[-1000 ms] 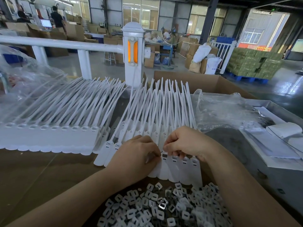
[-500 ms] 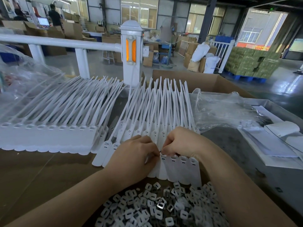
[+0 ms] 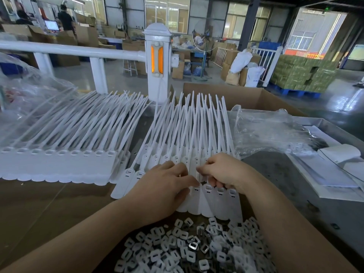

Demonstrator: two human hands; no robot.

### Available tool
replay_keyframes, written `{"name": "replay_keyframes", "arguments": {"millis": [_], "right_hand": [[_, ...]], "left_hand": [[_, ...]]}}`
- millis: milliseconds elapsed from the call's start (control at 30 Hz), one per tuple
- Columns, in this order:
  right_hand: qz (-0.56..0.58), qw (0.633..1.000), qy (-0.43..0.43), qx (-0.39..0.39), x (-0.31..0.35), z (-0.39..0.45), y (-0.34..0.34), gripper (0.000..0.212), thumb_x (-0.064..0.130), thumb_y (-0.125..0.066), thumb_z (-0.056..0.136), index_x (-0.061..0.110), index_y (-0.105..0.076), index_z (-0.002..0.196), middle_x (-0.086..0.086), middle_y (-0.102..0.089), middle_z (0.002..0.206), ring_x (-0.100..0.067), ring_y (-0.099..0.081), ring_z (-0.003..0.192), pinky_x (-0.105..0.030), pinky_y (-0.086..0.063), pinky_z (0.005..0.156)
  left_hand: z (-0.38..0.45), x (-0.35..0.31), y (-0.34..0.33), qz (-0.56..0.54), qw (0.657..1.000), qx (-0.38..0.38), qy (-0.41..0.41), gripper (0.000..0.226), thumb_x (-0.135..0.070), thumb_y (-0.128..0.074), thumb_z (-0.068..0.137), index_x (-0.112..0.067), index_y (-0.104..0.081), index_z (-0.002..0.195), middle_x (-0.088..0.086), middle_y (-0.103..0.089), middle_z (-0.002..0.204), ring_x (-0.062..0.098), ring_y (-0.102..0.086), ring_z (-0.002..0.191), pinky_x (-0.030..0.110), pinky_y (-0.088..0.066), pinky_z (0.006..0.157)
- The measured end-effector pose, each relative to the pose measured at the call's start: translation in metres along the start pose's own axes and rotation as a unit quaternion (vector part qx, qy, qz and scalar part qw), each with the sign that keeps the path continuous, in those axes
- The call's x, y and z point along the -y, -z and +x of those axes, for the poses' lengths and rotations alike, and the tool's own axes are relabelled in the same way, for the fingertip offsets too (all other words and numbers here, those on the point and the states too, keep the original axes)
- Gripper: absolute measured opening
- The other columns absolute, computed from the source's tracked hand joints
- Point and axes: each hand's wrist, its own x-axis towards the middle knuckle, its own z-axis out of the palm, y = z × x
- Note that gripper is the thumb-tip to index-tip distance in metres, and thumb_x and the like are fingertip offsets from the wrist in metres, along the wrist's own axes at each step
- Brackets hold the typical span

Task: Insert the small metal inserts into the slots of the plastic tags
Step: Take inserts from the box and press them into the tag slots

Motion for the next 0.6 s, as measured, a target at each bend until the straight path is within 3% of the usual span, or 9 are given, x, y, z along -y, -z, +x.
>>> {"name": "replay_keyframes", "arguments": {"millis": [100, 267, 433, 533, 600], "right_hand": [[-0.018, 1.0, 0.009, -0.006, 0.001, 0.0, -0.002, 0.031, 0.033, -0.06, 0.098, 0.006, -0.07, 0.086, 0.003, -0.06, 0.049, -0.008, -0.045, 0.035, -0.02, -0.035, 0.037], [-0.028, 0.999, 0.015, -0.011, 0.003, 0.001, -0.003, 0.033, 0.032, -0.058, 0.099, 0.01, -0.067, 0.076, 0.003, -0.061, 0.048, -0.007, -0.046, 0.033, -0.018, -0.035, 0.037], [-0.022, 1.0, 0.017, -0.007, 0.001, 0.001, -0.003, 0.031, 0.032, -0.057, 0.1, 0.009, -0.069, 0.083, 0.003, -0.062, 0.048, -0.007, -0.046, 0.033, -0.019, -0.035, 0.036], [-0.006, 1.0, 0.021, -0.001, 0.0, 0.0, -0.001, 0.032, 0.032, -0.056, 0.1, 0.01, -0.07, 0.082, 0.001, -0.066, 0.052, -0.009, -0.05, 0.037, -0.019, -0.035, 0.036], [0.014, 1.0, 0.021, -0.001, -0.001, 0.0, 0.0, 0.033, 0.031, -0.057, 0.1, 0.007, -0.071, 0.084, -0.002, -0.07, 0.059, -0.011, -0.052, 0.041, -0.02, -0.035, 0.036]], "left_hand": [[0.003, -0.002, 0.002, 0.05, 0.998, 0.02, -0.028, 0.036, -0.03, -0.043, 0.1, -0.035, -0.055, 0.133, -0.006, -0.055, 0.111, 0.015, -0.052, 0.096, 0.033, -0.048, 0.085], [0.004, -0.003, 0.001, 0.119, 0.99, 0.027, -0.067, 0.034, -0.028, -0.053, 0.091, -0.031, -0.062, 0.124, -0.007, -0.058, 0.101, 0.015, -0.056, 0.09, 0.029, -0.048, 0.074], [0.001, 0.002, 0.004, -0.031, 0.999, 0.039, 0.007, 0.036, -0.032, -0.046, 0.101, -0.04, -0.056, 0.134, -0.011, -0.051, 0.117, 0.008, -0.048, 0.107, 0.024, -0.038, 0.092], [0.002, -0.001, 0.009, -0.09, 0.995, 0.04, 0.018, 0.029, -0.037, -0.061, 0.095, -0.043, -0.064, 0.123, -0.018, -0.052, 0.116, -0.001, -0.045, 0.111, 0.021, -0.033, 0.1], [0.003, -0.007, 0.015, -0.181, 0.982, 0.054, 0.009, 0.022, -0.038, -0.073, 0.086, -0.042, -0.071, 0.107, -0.023, -0.057, 0.105, -0.003, -0.05, 0.106, 0.019, -0.039, 0.096]]}}
